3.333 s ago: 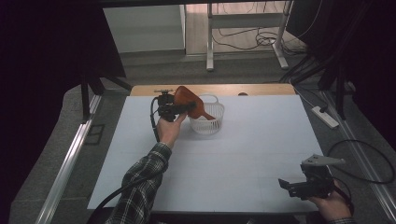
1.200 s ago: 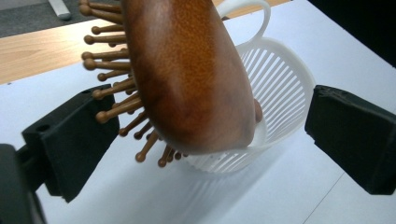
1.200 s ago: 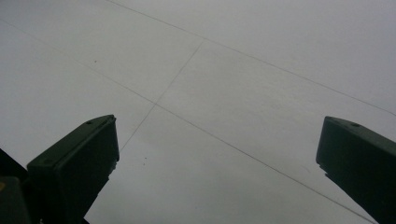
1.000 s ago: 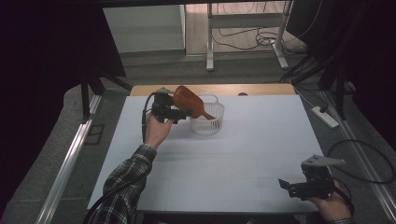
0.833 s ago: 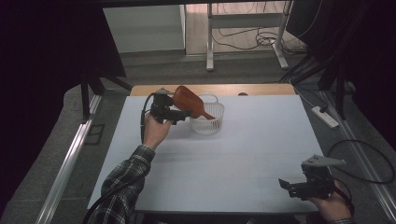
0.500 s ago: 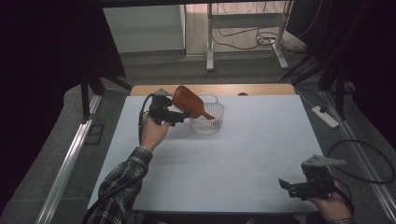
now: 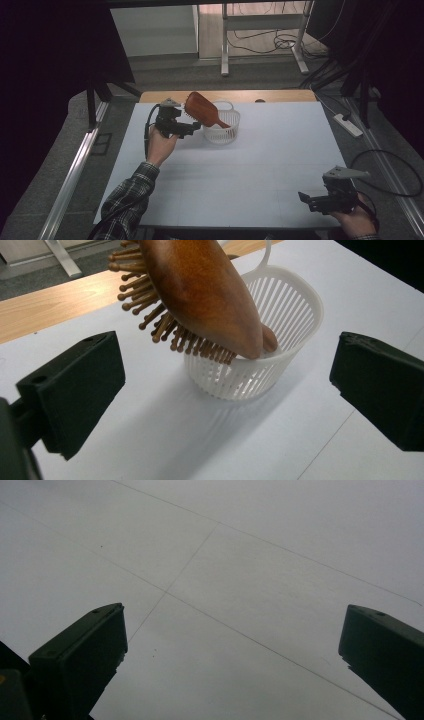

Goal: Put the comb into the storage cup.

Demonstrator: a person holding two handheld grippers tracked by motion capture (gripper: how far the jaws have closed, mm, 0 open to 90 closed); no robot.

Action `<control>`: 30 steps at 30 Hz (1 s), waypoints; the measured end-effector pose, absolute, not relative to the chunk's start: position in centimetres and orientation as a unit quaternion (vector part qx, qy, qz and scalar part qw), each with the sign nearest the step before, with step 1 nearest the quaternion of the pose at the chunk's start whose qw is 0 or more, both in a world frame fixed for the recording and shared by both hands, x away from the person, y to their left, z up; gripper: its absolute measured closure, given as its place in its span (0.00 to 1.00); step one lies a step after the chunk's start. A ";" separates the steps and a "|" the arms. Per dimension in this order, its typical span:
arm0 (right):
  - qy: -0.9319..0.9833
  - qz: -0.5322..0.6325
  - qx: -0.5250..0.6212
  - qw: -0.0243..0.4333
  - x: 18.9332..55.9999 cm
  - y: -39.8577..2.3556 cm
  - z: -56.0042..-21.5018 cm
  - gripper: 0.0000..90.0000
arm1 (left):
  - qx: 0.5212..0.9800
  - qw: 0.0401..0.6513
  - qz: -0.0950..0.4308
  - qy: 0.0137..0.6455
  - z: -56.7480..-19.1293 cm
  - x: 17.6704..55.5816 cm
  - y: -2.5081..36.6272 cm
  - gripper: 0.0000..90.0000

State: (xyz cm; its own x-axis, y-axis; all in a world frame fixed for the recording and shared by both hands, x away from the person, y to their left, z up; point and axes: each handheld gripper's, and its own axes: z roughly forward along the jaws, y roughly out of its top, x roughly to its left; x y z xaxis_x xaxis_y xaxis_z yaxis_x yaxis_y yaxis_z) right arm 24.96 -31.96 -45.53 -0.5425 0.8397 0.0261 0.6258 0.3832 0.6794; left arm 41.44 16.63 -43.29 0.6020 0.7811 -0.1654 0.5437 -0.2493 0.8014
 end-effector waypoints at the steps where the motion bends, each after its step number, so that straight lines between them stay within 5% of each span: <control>1: 0.815 0.326 0.449 0.164 25.0 -32.0 -45.5 0.00 | 0.778 0.442 0.134 0.425 -43.3 41.4 16.7 0.01; 30: 0.817 0.325 0.446 0.165 24.9 -31.9 -45.5 0.00 | 0.788 0.455 0.113 0.398 -44.4 39.5 17.4 0.02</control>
State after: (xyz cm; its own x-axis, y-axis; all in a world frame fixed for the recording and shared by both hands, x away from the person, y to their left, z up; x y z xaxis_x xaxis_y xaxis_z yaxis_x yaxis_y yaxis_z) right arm 24.93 -31.92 -45.54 -0.5471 0.8368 0.0210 0.6229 0.3903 0.6780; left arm 39.46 17.44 -44.39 0.6569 0.7311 -0.1842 0.5248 -0.2680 0.8080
